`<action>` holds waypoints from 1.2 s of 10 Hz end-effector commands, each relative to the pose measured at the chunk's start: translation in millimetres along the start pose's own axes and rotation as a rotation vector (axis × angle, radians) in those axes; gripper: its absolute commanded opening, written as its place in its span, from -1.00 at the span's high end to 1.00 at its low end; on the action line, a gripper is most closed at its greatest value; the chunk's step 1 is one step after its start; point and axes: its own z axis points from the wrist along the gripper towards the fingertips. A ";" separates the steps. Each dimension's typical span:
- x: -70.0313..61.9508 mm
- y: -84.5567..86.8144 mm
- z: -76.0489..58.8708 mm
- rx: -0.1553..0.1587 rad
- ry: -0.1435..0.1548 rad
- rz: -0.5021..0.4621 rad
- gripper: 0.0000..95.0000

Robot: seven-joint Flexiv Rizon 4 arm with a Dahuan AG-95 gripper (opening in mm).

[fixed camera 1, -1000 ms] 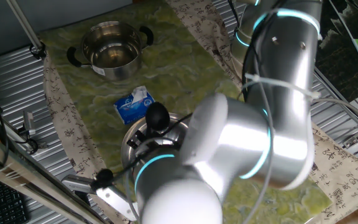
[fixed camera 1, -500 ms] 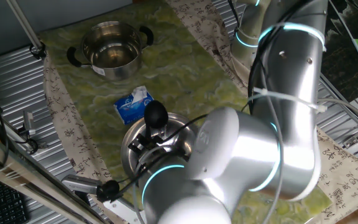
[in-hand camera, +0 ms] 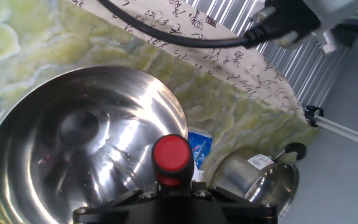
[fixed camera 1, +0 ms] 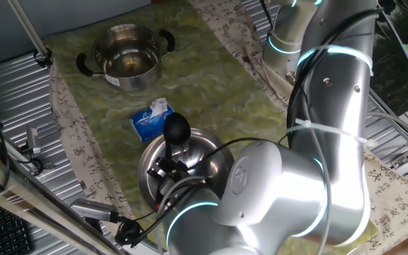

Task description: Scoop water with a large spoon from one bowl to another

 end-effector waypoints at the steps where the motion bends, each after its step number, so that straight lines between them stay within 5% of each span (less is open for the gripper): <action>1: 0.2 0.2 1.1 -0.004 -0.004 0.000 1.00; 5: -2.1 2.9 1.8 -0.025 -0.014 -0.001 1.00; 10: -1.2 1.8 1.7 -0.271 -0.145 -0.027 1.00; 12: 1.2 1.2 -3.0 -0.317 -0.173 -0.066 1.00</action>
